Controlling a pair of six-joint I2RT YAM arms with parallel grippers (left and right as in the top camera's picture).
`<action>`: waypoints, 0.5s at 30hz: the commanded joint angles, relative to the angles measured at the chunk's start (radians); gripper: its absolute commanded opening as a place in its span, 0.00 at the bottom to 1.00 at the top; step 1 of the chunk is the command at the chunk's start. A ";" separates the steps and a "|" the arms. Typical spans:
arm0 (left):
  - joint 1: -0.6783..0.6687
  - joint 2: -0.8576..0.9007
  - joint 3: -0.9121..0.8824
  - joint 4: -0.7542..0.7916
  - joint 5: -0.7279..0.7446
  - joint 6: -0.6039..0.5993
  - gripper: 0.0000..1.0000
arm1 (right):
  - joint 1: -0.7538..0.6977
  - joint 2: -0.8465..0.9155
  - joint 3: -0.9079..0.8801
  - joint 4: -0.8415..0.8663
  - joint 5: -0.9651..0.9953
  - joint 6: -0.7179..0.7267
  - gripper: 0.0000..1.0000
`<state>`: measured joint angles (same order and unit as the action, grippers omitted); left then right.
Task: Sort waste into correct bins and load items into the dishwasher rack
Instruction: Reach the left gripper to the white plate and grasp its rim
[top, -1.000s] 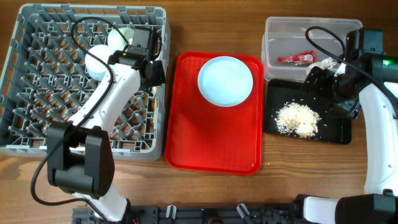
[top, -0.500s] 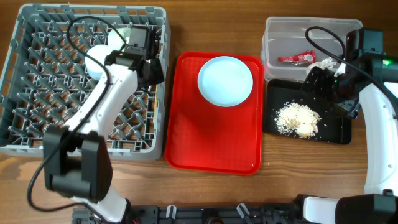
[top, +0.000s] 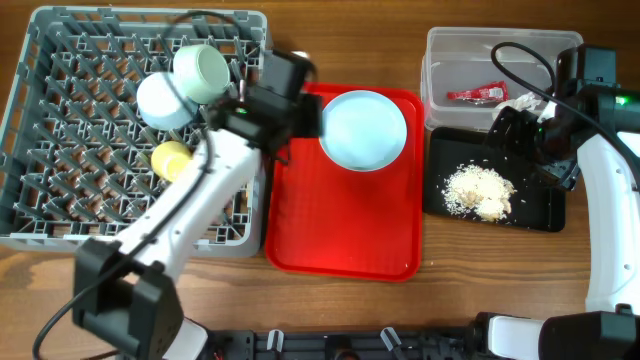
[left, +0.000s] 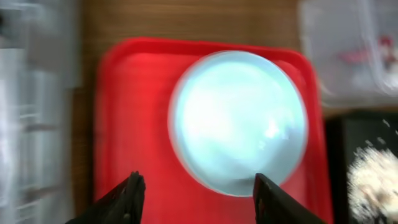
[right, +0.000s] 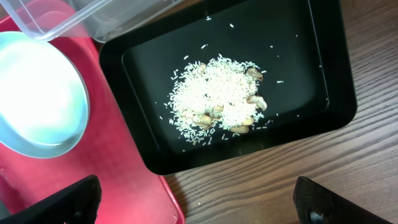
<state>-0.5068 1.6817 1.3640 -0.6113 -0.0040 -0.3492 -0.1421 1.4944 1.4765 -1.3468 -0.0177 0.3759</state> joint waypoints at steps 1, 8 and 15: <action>-0.088 0.079 -0.003 0.047 0.014 0.006 0.60 | -0.003 -0.006 0.004 0.002 0.017 -0.006 1.00; -0.206 0.215 -0.003 0.164 0.014 0.119 0.58 | -0.003 -0.006 0.004 0.002 0.017 -0.006 1.00; -0.262 0.347 -0.003 0.211 0.010 0.238 0.58 | -0.003 -0.006 0.004 0.002 0.017 -0.007 1.00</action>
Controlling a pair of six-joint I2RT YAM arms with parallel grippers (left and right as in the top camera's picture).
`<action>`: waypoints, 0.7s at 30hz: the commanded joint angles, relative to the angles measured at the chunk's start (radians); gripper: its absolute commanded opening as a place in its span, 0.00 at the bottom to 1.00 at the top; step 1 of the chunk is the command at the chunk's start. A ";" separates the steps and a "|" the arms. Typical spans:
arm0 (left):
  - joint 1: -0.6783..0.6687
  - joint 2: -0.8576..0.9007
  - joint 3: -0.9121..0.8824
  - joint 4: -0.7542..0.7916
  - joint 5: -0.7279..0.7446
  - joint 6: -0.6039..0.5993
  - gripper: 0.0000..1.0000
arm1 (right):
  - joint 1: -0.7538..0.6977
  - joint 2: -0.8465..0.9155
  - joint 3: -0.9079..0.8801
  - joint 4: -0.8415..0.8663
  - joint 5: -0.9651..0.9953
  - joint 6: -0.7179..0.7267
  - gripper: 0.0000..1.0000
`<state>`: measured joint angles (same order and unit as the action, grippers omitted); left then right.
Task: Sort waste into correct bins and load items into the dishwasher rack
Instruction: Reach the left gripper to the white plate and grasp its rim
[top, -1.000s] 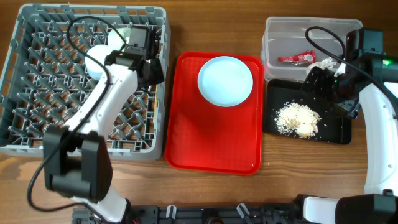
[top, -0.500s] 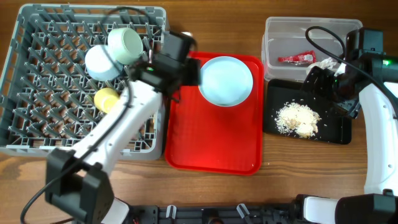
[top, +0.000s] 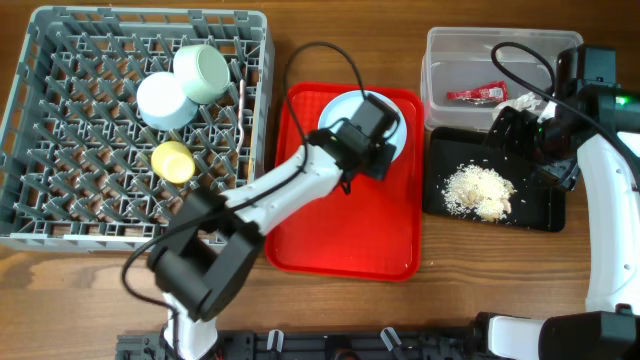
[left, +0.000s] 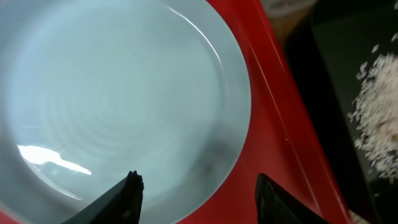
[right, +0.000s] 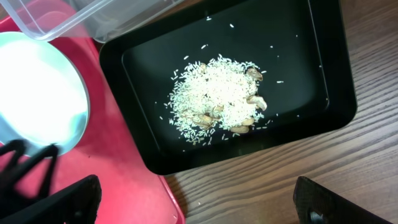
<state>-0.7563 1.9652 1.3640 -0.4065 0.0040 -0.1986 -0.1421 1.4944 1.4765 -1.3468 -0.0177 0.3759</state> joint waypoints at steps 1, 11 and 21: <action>-0.014 0.077 -0.003 0.005 0.003 0.087 0.58 | -0.003 -0.006 0.004 0.002 0.017 -0.007 1.00; -0.014 0.110 -0.003 -0.101 0.003 0.087 0.40 | -0.003 -0.006 0.004 0.002 0.017 -0.007 1.00; -0.014 0.110 -0.003 -0.139 0.003 0.087 0.08 | -0.003 -0.006 0.004 0.001 0.017 -0.008 1.00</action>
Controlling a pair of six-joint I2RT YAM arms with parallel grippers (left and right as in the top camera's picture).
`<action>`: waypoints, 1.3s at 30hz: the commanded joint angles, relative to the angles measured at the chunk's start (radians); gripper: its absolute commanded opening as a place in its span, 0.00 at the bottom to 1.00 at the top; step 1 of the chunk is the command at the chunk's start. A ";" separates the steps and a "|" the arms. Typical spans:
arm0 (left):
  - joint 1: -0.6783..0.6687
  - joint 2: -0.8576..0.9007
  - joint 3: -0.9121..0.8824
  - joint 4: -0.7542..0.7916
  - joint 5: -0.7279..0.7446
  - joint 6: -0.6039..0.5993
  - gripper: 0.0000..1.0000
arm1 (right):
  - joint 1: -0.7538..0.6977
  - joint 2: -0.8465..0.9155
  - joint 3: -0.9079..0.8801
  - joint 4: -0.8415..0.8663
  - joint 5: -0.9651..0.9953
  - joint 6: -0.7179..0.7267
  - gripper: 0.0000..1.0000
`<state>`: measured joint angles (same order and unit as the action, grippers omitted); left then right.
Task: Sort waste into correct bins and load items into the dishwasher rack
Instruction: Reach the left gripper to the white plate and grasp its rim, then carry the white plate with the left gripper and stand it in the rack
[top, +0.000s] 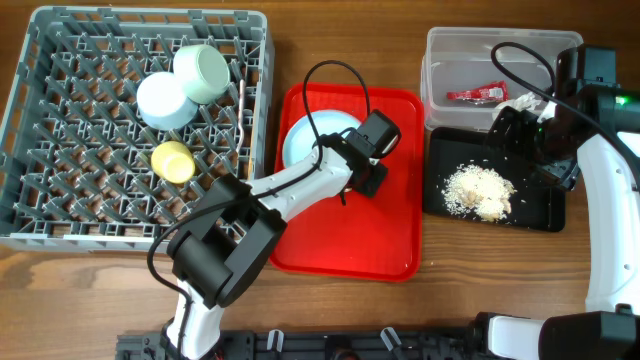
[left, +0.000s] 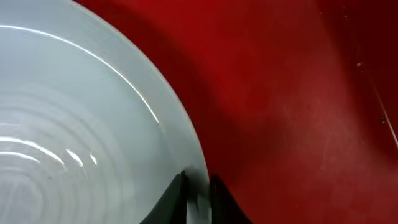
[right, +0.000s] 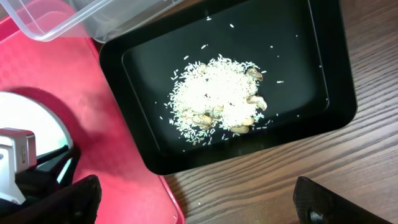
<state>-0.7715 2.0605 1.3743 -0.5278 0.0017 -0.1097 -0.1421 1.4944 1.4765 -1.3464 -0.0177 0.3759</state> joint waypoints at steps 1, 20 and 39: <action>0.001 0.014 -0.013 -0.018 0.005 -0.002 0.08 | -0.003 -0.006 0.004 0.000 0.017 -0.008 1.00; 0.004 -0.225 0.036 -0.015 0.009 -0.036 0.04 | -0.003 -0.006 0.004 -0.001 0.017 -0.008 1.00; 0.385 -0.601 0.038 0.032 0.439 -0.136 0.04 | -0.003 -0.006 0.004 -0.003 0.017 -0.007 1.00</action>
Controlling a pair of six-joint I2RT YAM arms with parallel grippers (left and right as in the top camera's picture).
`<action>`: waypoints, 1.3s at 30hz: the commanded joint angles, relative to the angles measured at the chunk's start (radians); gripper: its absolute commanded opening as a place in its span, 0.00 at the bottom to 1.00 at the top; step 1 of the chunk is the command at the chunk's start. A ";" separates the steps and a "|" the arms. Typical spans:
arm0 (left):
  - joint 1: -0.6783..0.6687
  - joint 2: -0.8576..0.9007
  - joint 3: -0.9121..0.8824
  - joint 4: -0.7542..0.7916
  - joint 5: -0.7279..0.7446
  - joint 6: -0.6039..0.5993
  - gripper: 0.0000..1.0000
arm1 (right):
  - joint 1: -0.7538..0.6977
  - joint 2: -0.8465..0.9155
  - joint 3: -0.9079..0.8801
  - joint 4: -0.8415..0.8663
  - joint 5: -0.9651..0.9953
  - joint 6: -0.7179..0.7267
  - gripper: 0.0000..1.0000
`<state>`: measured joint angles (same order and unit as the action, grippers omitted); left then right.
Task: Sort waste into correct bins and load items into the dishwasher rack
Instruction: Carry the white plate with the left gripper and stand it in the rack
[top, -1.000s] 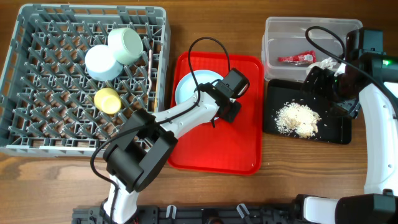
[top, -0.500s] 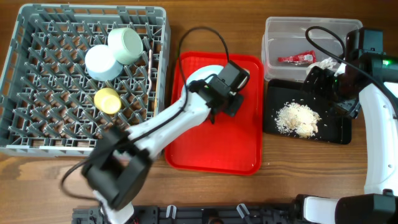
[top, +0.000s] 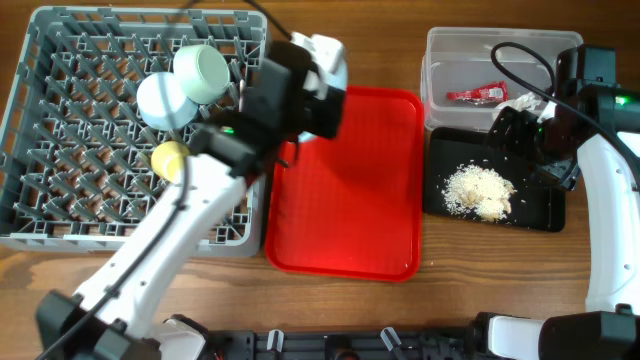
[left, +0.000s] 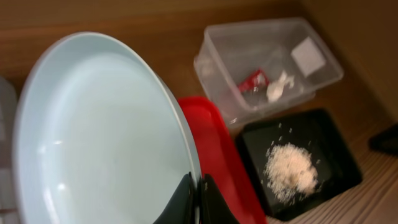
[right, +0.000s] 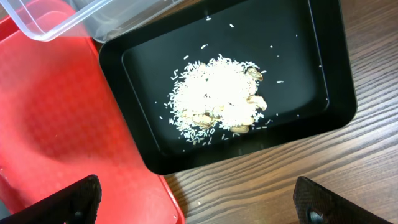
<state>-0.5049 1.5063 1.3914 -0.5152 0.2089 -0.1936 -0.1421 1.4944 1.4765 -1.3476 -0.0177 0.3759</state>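
A pale blue plate (left: 99, 124) hangs on edge in the air, and my left gripper (left: 198, 194) is shut on its rim. Seen from overhead, that arm is raised over the seam between the grey dishwasher rack (top: 60, 200) and the red tray (top: 350, 190), which is bare. The rack holds a pale green cup (top: 202, 70), a pale blue cup (top: 160, 98) and a small yellow item (top: 171, 158). My right gripper (right: 198, 208) is open with nothing between its fingers, hovering over the near edge of the black bin (right: 224, 87) with rice and scraps in it.
Behind the black bin stands a clear plastic bin (top: 490, 70) with a red wrapper and white scraps inside. Bare wooden table lies in front of the bins and the tray. The right arm's cable loops over the clear bin.
The plate lay on the red tray with my left gripper shut on its right rim. Now it is off the tray, held up on edge near the rack. The right arm has not moved.
My left gripper was open above the plate at the back of the red tray. Then it was lower, close over the plate's right side. Then it was shut on the rim, the plate shifted left. Now the plate is in the air and the tray bare.
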 joint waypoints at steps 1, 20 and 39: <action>0.146 -0.048 0.021 0.026 0.270 -0.056 0.04 | -0.003 -0.006 0.004 -0.002 0.017 -0.007 1.00; 0.513 0.154 0.021 0.031 0.659 -0.133 0.04 | -0.003 -0.006 0.004 -0.002 0.017 -0.007 1.00; 0.546 0.208 0.021 0.032 0.614 -0.129 1.00 | -0.003 -0.006 0.004 -0.003 0.017 -0.009 1.00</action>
<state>0.0177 1.7317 1.3922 -0.4862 0.8387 -0.3248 -0.1421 1.4944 1.4765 -1.3495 -0.0177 0.3759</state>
